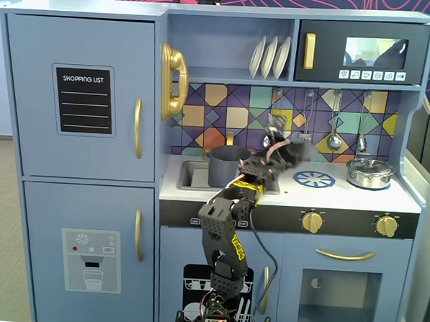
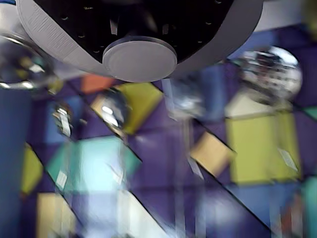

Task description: Pick up the lid from the counter and put it on the gray recipient

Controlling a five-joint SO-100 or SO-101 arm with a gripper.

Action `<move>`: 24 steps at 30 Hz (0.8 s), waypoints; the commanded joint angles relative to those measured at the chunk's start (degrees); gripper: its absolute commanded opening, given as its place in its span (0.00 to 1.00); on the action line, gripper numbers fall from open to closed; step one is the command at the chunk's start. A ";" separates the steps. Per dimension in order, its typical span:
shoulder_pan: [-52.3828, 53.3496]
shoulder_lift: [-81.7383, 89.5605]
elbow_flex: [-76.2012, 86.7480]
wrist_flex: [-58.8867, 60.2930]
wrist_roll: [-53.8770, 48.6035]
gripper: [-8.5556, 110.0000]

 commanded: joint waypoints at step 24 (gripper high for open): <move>-22.41 11.69 6.06 3.43 0.00 0.07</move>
